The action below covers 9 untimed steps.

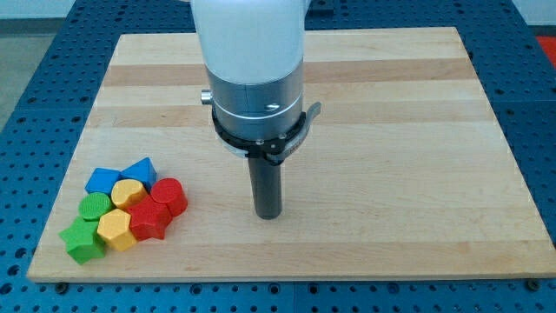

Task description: Move the arm to the bottom of green star

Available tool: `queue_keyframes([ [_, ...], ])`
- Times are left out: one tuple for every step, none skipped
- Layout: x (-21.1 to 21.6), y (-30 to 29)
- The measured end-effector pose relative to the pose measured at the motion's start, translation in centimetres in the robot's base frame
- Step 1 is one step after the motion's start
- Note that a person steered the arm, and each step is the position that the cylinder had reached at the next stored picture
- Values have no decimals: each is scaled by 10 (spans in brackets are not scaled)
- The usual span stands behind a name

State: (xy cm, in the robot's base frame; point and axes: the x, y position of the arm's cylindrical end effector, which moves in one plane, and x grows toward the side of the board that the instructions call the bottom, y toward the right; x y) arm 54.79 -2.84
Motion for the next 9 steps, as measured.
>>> queue_keyframes([
  [52, -45],
  [58, -50],
  [70, -62],
  [70, -71],
  [71, -109],
  [71, -121],
  [71, -149],
  [71, -160],
  [71, -177],
])
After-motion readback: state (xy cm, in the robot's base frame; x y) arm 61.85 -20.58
